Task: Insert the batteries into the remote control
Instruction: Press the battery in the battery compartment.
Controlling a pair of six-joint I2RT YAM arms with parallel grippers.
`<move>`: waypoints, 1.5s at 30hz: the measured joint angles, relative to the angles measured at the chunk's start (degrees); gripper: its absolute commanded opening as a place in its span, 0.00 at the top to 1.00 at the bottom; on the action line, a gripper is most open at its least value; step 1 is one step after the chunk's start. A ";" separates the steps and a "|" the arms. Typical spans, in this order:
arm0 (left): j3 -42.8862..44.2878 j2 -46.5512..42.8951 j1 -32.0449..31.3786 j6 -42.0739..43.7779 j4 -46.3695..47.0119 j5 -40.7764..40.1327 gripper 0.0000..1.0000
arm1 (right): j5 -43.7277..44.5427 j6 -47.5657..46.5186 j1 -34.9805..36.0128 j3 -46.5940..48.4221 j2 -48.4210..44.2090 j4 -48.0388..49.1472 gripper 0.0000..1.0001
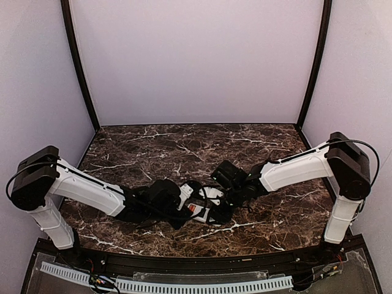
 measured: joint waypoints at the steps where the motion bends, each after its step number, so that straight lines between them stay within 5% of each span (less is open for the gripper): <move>1: 0.46 0.44 0.00 0.00 0.22 -0.50 0.93 | 0.00 0.13 0.00 0.00 -0.02 0.02 0.97; 23: 1.60 3.72 0.00 -0.44 2.62 -1.73 0.98 | 0.39 1.16 -0.28 -0.02 -0.04 0.00 0.86; 32: -4.98 0.02 -0.02 1.03 7.74 -1.60 0.97 | 1.90 0.37 0.02 -0.02 0.04 0.20 0.86; 35: -6.56 -2.58 0.00 3.41 7.28 -1.84 0.96 | 2.25 0.26 0.02 -0.02 0.09 0.22 0.77; 41: -6.69 -10.08 -0.02 7.91 10.14 -2.71 0.95 | 2.34 0.33 0.04 0.00 -0.02 0.28 0.23; 45: -6.67 -13.31 -0.02 8.57 11.23 -4.22 0.93 | 3.23 1.31 0.07 -0.42 -0.50 0.98 0.14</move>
